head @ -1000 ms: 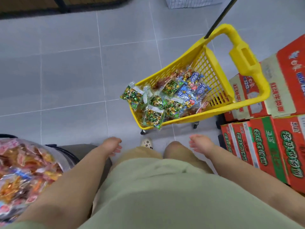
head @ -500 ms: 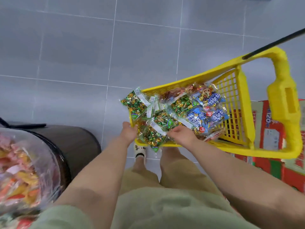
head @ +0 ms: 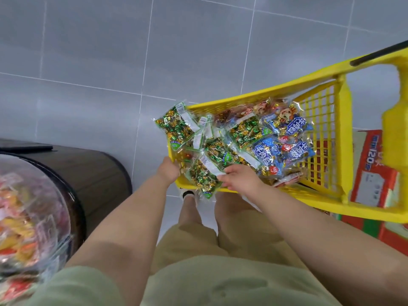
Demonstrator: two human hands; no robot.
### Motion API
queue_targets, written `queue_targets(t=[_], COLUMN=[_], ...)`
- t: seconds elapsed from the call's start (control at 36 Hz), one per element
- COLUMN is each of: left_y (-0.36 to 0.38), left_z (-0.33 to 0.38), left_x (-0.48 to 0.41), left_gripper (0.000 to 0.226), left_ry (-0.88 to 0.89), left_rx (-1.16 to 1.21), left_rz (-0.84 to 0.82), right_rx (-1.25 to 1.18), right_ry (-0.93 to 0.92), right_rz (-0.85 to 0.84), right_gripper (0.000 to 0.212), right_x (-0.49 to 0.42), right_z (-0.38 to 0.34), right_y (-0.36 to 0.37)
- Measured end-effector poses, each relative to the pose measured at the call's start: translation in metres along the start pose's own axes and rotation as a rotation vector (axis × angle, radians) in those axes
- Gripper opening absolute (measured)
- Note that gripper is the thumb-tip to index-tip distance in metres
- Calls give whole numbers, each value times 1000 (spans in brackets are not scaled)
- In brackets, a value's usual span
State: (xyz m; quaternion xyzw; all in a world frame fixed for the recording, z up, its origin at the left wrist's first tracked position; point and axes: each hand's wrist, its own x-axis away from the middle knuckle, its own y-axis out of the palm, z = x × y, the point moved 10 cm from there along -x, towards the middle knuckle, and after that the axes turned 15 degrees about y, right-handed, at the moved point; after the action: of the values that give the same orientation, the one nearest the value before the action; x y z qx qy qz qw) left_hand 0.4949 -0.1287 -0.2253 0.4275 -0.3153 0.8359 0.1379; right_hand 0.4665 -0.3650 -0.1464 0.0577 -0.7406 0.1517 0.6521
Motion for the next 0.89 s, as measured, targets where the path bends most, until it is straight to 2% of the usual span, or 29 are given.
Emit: queue_targets(t=[0.11, 0.19, 0.25, 0.28, 0.33, 0.42, 0.47, 0.53, 0.58, 0.61, 0.67, 0.72, 0.81, 0.89], left_y=[-3, -27, -44, -46, -38, -21, -27, -32, -36, -39, -46, -53, -63, -73], left_z=[-3, 8, 24, 35, 55, 79, 84, 84, 81, 77, 64, 49, 22, 3], left_x=[9, 29, 50, 59, 78, 110, 120, 123, 123, 122, 119, 115, 111, 106], left_gripper=[48, 61, 52, 43, 27, 40, 51, 41, 26, 25, 27, 35, 41, 27], left_ry=[-75, -53, 21, 72, 134, 92, 135, 196, 224, 221, 208, 190, 101, 47], left_rx=[112, 140, 227, 296, 506, 893, 934, 871, 816, 785, 759, 813, 951, 1052], left_rz=[15, 189, 304, 300, 153, -169, -285, -377, -385, -357, -291, -228, -90, 50], right_rx=[-49, -110, -137, -141, -136, -120, -65, 18, 166, 257, 329, 270, 394, 576], right_ry=[-30, -31, -43, -54, -68, -67, -65, -72, -117, -172, -316, -445, -565, -531], right_rz=[-66, -161, -219, -248, -301, -367, -389, -394, -331, -244, 25, 240, 376, 464], right_gripper=[29, 25, 23, 22, 20, 19, 19, 20, 17, 18, 26, 30, 40, 54], right_x=[25, 43, 52, 55, 59, 63, 64, 64, 62, 59, 51, 49, 36, 11], right_z=[-1, -3, -7, -9, -16, -27, -35, -45, -60, -72, -108, -146, -190, -208], right_y=[-18, -30, -32, -31, -23, -7, 3, 9, 12, 9, -3, -9, 13, 35])
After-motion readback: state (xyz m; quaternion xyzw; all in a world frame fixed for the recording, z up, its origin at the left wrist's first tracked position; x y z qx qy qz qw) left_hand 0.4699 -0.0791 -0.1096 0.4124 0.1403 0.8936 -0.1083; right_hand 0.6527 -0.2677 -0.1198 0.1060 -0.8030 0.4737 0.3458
